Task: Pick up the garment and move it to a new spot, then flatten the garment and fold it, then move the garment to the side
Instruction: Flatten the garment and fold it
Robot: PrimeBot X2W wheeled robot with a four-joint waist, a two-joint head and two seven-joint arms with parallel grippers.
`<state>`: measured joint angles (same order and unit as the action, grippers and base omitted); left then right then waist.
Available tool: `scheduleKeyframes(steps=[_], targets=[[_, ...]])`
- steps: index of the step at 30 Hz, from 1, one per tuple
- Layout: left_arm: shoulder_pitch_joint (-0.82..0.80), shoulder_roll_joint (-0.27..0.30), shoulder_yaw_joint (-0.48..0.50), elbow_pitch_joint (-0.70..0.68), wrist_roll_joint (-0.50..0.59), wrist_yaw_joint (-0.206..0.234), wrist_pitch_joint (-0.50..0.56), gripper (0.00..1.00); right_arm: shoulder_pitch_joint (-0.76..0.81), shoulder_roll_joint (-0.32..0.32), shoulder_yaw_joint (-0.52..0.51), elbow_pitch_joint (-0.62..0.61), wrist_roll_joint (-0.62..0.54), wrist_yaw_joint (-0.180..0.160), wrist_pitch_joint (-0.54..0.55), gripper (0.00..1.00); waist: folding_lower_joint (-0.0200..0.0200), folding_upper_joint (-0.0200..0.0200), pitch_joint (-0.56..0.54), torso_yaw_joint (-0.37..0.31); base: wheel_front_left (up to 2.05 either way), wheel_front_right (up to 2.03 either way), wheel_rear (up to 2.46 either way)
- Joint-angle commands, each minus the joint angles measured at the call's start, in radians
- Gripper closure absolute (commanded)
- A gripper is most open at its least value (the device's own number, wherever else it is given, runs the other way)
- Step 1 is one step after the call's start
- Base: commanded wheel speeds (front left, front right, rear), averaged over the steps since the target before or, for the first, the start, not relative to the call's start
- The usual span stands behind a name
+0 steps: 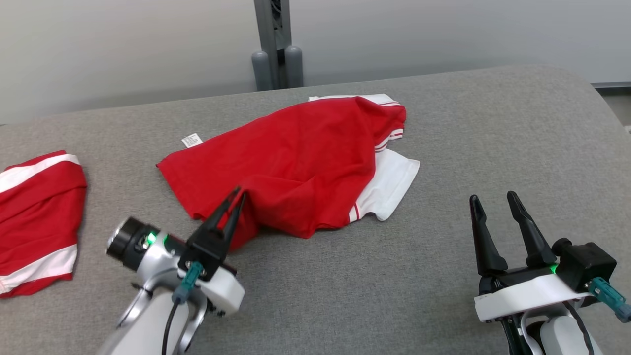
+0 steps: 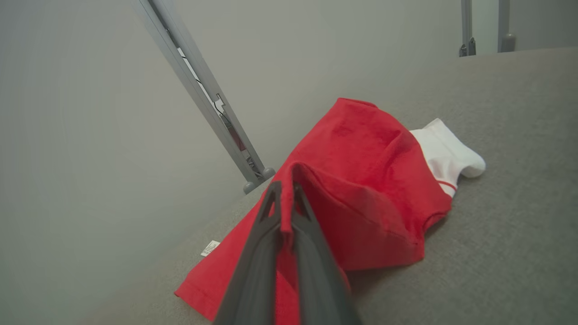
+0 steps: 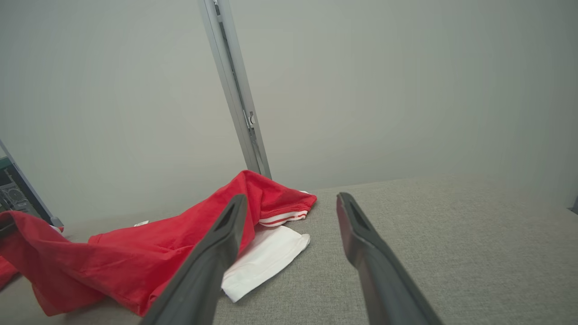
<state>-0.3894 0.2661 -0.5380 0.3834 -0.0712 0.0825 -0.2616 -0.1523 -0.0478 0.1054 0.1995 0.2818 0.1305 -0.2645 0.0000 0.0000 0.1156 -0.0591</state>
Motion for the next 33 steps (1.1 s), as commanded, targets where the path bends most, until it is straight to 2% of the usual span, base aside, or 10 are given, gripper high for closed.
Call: scheduleKeyframes(steps=[1,12,13,14,15,21,25,33], targets=[[0.018,0.003,-0.007,0.015,0.005,-0.007,-0.003,1.00,0.013,-0.005,-0.001,0.000,-0.003,0.000,-0.001,0.00,0.0000,0.0000,-0.006,0.011,0.00,0.00,0.00],[0.122,-0.027,-0.101,0.123,-0.019,-0.080,-0.003,1.00,0.023,-0.006,-0.001,0.031,-0.011,0.000,-0.001,0.00,0.0000,0.0000,-0.034,0.070,0.00,0.00,0.00],[0.127,-0.035,-0.106,0.129,-0.020,-0.082,-0.003,0.67,0.023,-0.006,-0.002,0.033,-0.011,0.000,-0.001,0.00,0.0000,0.0000,-0.037,0.073,0.00,0.00,0.00],[0.131,-0.041,-0.109,0.137,-0.022,-0.081,-0.003,0.07,0.023,-0.006,-0.002,0.037,-0.011,0.000,-0.001,0.00,0.0000,0.0000,-0.040,0.076,0.00,0.00,0.00],[0.133,-0.045,-0.110,0.141,-0.026,-0.078,-0.003,0.00,0.024,-0.006,-0.001,0.040,-0.011,0.000,-0.001,0.00,0.0000,0.0000,-0.042,0.078,0.00,0.00,0.00],[0.131,-0.061,-0.076,0.124,-0.062,-0.059,-0.003,0.00,0.022,-0.006,0.001,0.051,-0.014,0.000,-0.001,0.00,0.0000,0.0000,-0.053,0.086,0.00,0.00,0.00],[0.137,-0.050,-0.034,0.048,-0.079,-0.041,-0.003,0.00,0.021,-0.006,-0.005,0.053,-0.018,0.000,-0.001,0.00,0.0000,0.0000,-0.061,0.091,0.00,0.00,0.00],[0.179,-0.050,0.138,-0.153,-0.132,0.027,-0.003,0.00,0.023,-0.006,-0.016,0.032,-0.020,0.000,-0.001,0.00,0.0000,0.0000,-0.077,0.094,0.00,0.00,0.00]])
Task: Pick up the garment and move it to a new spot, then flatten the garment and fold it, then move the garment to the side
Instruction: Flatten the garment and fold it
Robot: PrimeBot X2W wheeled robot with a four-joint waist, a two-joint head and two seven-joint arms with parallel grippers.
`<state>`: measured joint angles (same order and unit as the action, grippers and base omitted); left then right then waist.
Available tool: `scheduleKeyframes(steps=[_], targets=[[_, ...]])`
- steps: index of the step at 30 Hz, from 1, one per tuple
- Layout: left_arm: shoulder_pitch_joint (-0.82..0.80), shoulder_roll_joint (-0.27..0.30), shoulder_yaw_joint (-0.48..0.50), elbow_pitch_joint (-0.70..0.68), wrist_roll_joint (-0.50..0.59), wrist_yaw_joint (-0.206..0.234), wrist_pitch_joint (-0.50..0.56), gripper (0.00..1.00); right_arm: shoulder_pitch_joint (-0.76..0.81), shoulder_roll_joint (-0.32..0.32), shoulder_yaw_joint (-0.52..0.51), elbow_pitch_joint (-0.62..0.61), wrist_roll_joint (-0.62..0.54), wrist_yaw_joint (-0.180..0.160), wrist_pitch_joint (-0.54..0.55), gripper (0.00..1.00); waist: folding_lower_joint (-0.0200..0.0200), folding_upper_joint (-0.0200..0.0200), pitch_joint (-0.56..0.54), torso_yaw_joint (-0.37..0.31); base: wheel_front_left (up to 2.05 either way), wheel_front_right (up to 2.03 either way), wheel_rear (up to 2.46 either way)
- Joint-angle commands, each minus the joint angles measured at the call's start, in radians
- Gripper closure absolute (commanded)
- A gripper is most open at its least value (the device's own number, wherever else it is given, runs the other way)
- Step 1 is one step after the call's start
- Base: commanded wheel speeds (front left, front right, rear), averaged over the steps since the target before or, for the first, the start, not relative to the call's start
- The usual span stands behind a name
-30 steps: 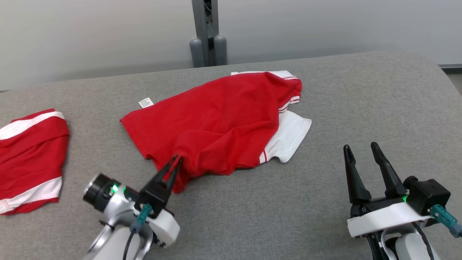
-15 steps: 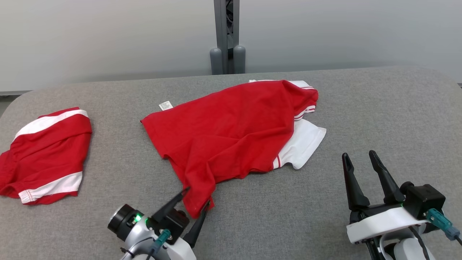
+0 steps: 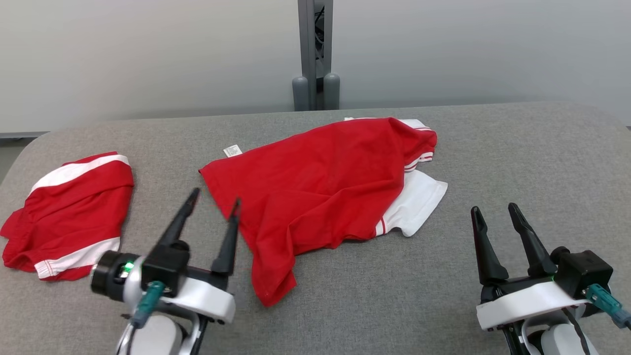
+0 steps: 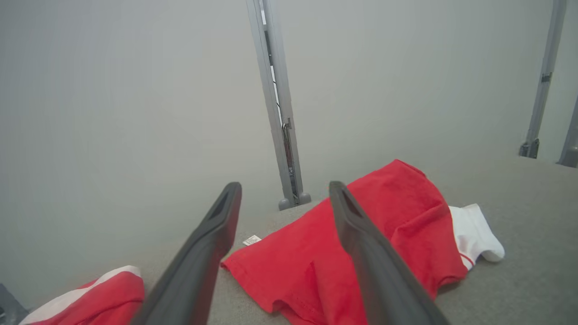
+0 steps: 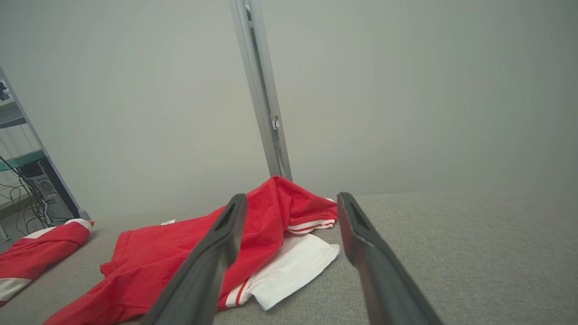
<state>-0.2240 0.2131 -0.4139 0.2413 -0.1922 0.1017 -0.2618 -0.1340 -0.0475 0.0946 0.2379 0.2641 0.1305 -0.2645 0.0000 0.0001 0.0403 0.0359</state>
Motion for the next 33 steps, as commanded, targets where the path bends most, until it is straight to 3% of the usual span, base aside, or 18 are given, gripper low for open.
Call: scheduleKeyframes(steps=[1,10,21,27,33], targets=[[0.025,-0.003,0.040,-0.031,-0.019,0.015,-0.003,0.00,0.004,-0.006,-0.005,-0.009,-0.003,0.000,-0.001,0.00,0.0000,-0.0001,-0.003,-0.002,0.00,0.00,0.00],[0.172,-0.088,0.252,-0.117,-0.054,-0.005,-0.002,0.00,0.014,-0.006,-0.007,-0.020,-0.005,0.000,-0.001,0.00,0.0000,-0.0001,-0.009,-0.014,0.00,0.00,0.00],[0.188,-0.147,0.289,-0.068,0.008,-0.083,-0.002,0.00,-0.020,-0.008,-0.039,-0.018,-0.069,0.000,-0.001,0.00,0.0000,-0.0001,0.036,0.027,0.00,0.00,0.00],[0.161,-0.152,0.286,-0.051,0.025,-0.103,-0.002,0.00,-0.105,-0.026,-0.086,0.106,-0.082,0.000,0.000,0.00,0.0000,-0.0001,0.087,0.055,0.00,0.00,0.00],[0.120,-0.159,0.262,-0.037,0.040,-0.123,-0.002,0.00,-0.265,-0.047,-0.171,0.316,-0.096,0.000,0.050,0.00,0.0000,-0.0001,0.147,0.104,0.00,0.00,0.00]])
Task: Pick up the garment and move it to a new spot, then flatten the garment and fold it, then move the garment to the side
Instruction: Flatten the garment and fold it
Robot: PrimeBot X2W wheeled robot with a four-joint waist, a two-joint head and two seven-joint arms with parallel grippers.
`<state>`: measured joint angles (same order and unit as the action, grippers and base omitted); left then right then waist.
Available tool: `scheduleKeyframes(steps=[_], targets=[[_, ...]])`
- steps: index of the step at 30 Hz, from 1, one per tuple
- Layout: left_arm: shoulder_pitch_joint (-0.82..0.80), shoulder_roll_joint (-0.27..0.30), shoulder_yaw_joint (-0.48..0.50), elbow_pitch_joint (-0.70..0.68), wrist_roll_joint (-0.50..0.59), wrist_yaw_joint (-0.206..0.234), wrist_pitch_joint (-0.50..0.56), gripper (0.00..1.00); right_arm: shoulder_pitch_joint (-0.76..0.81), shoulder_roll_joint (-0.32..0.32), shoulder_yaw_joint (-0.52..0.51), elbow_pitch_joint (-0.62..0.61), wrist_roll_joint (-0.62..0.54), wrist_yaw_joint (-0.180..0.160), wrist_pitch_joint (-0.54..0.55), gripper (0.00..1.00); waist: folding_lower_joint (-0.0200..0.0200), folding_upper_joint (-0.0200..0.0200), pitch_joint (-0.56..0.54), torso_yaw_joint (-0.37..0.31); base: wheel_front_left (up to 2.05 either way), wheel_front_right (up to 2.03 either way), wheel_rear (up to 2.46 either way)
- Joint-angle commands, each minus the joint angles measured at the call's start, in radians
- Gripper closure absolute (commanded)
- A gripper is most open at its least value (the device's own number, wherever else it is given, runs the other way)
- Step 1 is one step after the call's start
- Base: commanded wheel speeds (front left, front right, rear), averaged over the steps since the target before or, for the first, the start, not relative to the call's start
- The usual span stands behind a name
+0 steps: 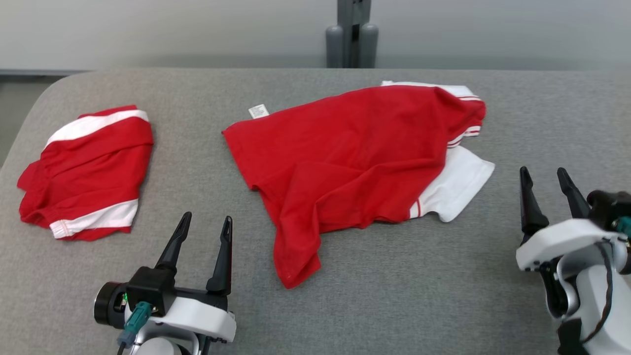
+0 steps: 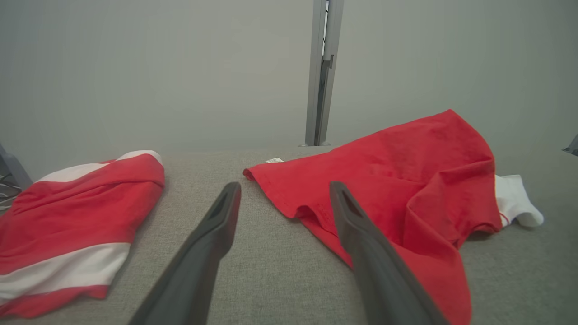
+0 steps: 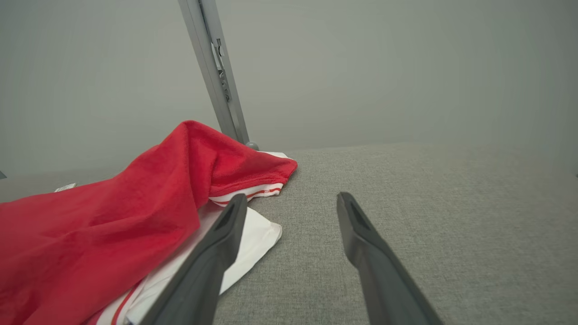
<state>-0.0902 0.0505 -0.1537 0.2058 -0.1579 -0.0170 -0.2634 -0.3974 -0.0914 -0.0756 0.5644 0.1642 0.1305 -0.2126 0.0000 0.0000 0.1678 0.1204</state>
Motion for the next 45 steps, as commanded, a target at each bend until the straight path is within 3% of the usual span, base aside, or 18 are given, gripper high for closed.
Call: scheduleKeyframes(steps=[1,10,19,20,21,22,35,45], targets=[[-0.019,0.003,-0.003,0.001,0.007,-0.005,0.000,0.00,-0.030,-0.003,-0.011,0.027,0.017,0.000,0.015,0.00,0.0000,0.0000,0.027,0.027,0.00,0.00,0.00],[-0.059,0.001,-0.052,0.014,-0.019,0.007,0.000,0.00,-0.230,-0.056,-0.037,0.293,0.122,0.000,0.153,0.00,0.0000,0.0000,0.083,0.095,0.00,0.00,0.00],[-0.066,0.001,-0.079,0.010,-0.040,0.024,0.000,0.00,-0.317,-0.087,-0.011,0.442,0.191,0.000,0.222,0.00,0.0000,0.0000,0.100,0.130,0.00,0.00,0.00],[-0.067,0.001,-0.079,0.011,-0.042,0.026,0.000,0.00,-0.318,-0.088,-0.004,0.449,0.197,0.000,0.220,0.11,0.0000,0.0000,0.099,0.130,0.00,0.00,0.00],[-0.068,0.001,-0.079,0.011,-0.043,0.028,0.000,0.00,-0.322,-0.088,0.004,0.457,0.203,0.000,0.218,0.75,0.0000,0.0000,0.099,0.129,0.00,0.00,0.00],[-0.070,0.001,-0.080,0.012,-0.044,0.029,0.000,0.00,-0.325,-0.088,0.010,0.463,0.210,0.000,0.214,1.00,0.0000,0.0000,0.097,0.128,0.00,0.00,0.00],[-0.053,0.001,-0.071,0.014,-0.044,0.034,0.000,0.00,-0.283,-0.092,0.031,0.418,0.310,0.000,0.006,1.00,0.0000,0.0000,0.034,0.039,0.00,0.00,0.00],[-0.035,0.001,-0.070,0.017,-0.047,0.038,0.000,0.00,-0.180,-0.075,-0.031,0.382,0.322,0.000,-0.030,1.00,0.0000,0.0000,-0.013,-0.031,0.00,0.00,0.00]])
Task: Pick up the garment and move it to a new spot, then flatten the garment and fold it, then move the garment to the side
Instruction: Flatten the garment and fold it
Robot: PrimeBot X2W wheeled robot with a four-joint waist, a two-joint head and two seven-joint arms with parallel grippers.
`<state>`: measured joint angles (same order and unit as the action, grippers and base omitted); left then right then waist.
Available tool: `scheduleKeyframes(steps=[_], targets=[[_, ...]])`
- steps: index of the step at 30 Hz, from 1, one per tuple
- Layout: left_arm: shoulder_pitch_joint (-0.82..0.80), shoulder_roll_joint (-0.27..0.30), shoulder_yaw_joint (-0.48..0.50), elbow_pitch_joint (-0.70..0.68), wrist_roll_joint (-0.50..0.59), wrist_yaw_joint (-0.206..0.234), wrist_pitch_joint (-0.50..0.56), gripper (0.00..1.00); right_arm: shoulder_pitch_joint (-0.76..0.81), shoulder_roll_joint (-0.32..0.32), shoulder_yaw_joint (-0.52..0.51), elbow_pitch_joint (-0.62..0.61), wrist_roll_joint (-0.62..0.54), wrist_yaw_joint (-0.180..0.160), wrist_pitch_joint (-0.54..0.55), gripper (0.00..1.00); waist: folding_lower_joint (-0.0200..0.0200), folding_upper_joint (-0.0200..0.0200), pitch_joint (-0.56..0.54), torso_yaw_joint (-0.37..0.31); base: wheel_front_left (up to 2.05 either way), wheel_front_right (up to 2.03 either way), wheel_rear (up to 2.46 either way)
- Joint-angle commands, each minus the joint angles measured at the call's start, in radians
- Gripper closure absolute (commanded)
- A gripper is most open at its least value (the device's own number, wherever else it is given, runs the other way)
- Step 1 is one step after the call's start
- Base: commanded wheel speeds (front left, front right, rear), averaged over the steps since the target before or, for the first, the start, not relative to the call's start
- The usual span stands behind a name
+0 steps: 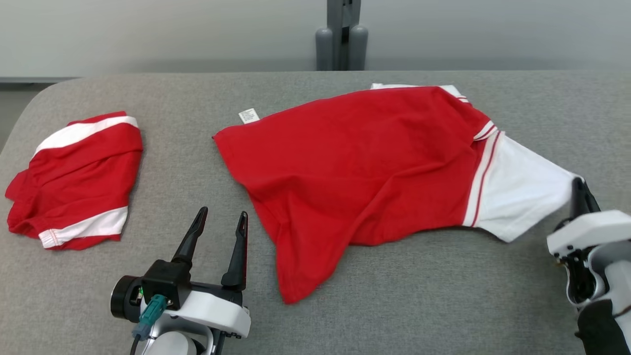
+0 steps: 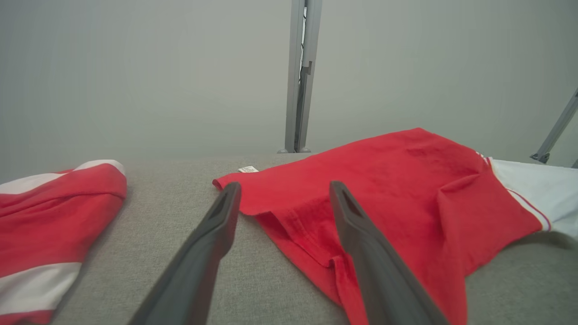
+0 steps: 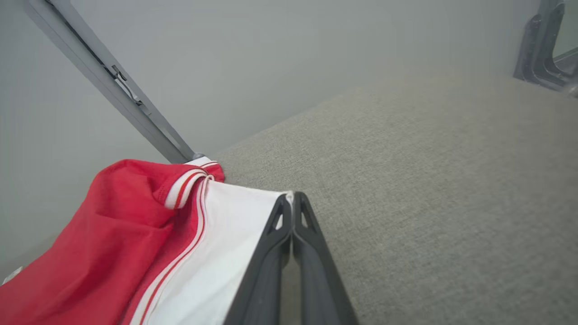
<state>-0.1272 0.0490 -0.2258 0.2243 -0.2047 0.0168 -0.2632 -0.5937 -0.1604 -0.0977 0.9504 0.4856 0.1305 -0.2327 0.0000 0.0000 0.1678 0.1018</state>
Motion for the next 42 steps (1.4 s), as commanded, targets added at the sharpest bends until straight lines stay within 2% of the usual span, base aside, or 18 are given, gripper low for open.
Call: scheduleKeyframes(steps=[1,7,12,18,22,27,36,42], targets=[[0.006,0.003,0.002,0.001,0.001,0.005,0.000,0.00,0.030,-0.004,-0.019,-0.009,-0.007,0.000,-0.011,1.00,0.0000,0.0000,-0.017,-0.018,0.00,0.00,0.00],[0.020,0.003,0.001,0.007,0.004,0.004,0.000,0.00,0.111,0.024,-0.105,-0.038,-0.039,0.000,-0.022,1.00,0.0000,0.0000,-0.040,-0.039,0.00,0.00,0.00],[0.038,0.003,-0.014,0.039,0.003,-0.009,0.000,0.00,0.164,0.055,-0.136,-0.077,-0.058,0.000,0.007,1.00,0.0000,0.0000,-0.047,-0.043,0.00,0.00,0.00],[0.045,0.003,-0.056,0.162,-0.051,-0.056,0.006,0.00,0.198,0.078,-0.164,-0.124,-0.088,0.000,0.037,1.00,0.0000,0.0000,-0.056,-0.034,0.00,0.00,0.00],[0.047,0.004,-0.093,0.229,-0.090,-0.098,0.093,0.00,0.215,0.087,-0.175,-0.151,-0.108,0.000,0.048,1.00,0.0000,0.0000,-0.068,-0.027,0.00,0.00,0.00],[0.057,0.009,-0.144,0.212,-0.144,-0.131,0.205,0.00,0.230,0.098,-0.187,-0.173,-0.122,0.000,0.064,1.00,0.0000,0.0000,-0.078,-0.019,0.00,0.00,0.00],[0.060,0.047,-0.212,0.146,-0.188,-0.143,0.345,0.00,0.241,0.106,-0.200,-0.201,-0.137,0.000,0.086,1.00,0.0000,0.0000,-0.072,-0.019,0.00,0.00,0.00],[0.045,0.053,-0.236,0.129,-0.176,-0.144,0.352,0.00,0.240,0.107,-0.199,-0.211,-0.138,0.000,0.091,1.00,0.0000,0.0000,-0.062,-0.026,0.00,0.00,0.00]])
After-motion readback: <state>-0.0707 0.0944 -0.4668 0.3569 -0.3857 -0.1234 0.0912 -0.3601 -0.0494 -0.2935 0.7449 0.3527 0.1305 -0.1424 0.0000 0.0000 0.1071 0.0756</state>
